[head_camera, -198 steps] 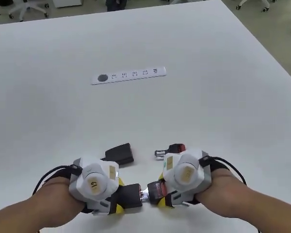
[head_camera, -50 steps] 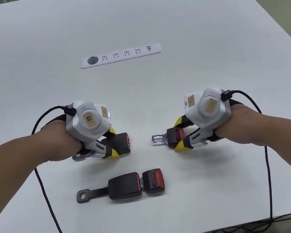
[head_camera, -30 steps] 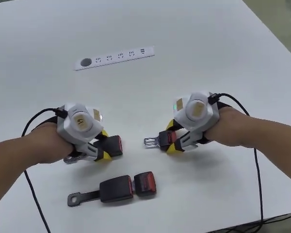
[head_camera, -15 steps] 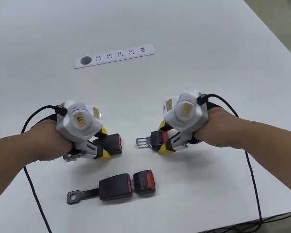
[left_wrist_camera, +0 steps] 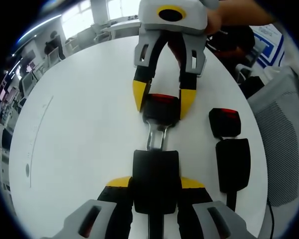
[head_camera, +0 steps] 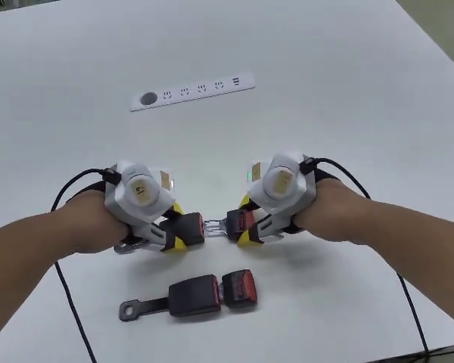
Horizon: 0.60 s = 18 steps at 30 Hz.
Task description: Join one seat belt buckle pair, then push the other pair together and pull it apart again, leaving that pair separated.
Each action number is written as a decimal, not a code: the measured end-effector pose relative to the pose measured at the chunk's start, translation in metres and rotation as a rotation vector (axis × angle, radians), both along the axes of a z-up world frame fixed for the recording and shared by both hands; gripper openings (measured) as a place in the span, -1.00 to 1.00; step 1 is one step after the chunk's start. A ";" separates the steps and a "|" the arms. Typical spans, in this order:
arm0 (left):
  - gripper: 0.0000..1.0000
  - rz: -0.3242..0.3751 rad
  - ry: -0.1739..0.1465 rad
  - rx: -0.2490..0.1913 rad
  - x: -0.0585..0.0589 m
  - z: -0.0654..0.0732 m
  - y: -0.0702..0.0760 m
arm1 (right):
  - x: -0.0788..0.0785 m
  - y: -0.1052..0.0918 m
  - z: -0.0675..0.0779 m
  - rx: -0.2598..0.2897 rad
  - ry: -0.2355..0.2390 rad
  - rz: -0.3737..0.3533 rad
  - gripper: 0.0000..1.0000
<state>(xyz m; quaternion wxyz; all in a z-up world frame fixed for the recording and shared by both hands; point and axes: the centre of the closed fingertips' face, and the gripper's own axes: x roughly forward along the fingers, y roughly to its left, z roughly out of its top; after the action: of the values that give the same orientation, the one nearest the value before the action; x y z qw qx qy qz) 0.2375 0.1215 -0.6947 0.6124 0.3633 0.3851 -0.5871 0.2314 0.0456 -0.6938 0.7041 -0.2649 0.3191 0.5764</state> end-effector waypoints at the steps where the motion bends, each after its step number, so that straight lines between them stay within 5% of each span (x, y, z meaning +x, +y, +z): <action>1: -0.32 0.000 0.000 -0.001 0.000 0.000 0.000 | 0.000 0.002 0.000 0.000 -0.001 0.003 -0.32; 18: -0.32 -0.002 -0.004 0.003 -0.003 0.002 -0.002 | -0.003 0.008 0.005 -0.016 -0.038 0.043 -0.33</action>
<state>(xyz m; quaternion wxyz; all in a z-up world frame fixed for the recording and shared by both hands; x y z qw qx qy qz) 0.2347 0.1199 -0.6924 0.6120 0.3657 0.3845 -0.5864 0.2282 0.0539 -0.6883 0.6953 -0.2881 0.3044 0.5839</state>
